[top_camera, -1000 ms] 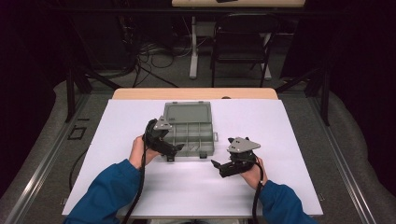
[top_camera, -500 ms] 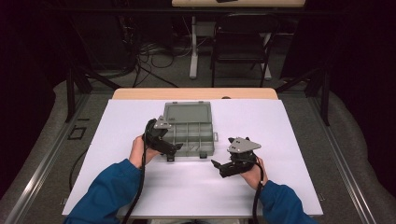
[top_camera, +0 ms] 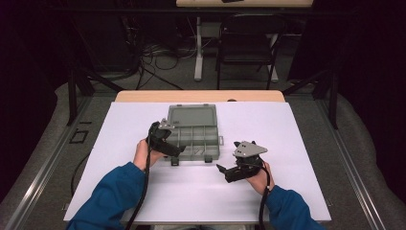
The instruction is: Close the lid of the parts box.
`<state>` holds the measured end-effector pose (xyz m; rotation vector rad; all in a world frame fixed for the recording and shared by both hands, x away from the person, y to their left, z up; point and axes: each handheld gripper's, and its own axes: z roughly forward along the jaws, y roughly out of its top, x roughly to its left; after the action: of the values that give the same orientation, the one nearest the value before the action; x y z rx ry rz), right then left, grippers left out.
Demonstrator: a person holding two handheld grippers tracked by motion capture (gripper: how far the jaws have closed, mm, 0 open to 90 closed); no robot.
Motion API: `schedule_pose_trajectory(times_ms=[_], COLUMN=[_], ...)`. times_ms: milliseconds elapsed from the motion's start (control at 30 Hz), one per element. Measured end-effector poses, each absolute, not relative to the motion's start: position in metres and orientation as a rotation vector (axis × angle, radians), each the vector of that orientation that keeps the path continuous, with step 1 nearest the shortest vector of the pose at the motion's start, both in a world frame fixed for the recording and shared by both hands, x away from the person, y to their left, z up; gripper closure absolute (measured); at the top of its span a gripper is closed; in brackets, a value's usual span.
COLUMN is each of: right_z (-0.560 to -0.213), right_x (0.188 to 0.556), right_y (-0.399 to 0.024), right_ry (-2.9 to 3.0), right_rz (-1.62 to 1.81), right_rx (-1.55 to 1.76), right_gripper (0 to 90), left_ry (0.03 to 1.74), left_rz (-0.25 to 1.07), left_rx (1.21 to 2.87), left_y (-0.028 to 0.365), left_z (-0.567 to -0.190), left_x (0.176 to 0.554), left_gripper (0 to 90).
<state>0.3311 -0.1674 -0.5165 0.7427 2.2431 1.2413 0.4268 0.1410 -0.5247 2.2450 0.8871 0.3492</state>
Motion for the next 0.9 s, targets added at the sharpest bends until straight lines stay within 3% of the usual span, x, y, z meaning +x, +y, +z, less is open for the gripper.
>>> schedule_pose_trajectory(times_ms=[633, 900], right_z=[-0.517, -0.517], right_x=[0.331, 0.331], right_y=[-0.167, -0.167], right_ry=[2.251, 2.253], right_rz=[1.233, 1.234], right_rx=[0.738, 0.741], right_gripper=[0.2, 0.2], left_ry=[0.859, 0.9], left_rz=[0.327, 0.333], left_rx=[2.266, 2.27], left_y=[0.134, 0.132], left_z=[-0.534, -0.54], left_x=[0.432, 0.434], left_gripper=[41.8, 47.6])
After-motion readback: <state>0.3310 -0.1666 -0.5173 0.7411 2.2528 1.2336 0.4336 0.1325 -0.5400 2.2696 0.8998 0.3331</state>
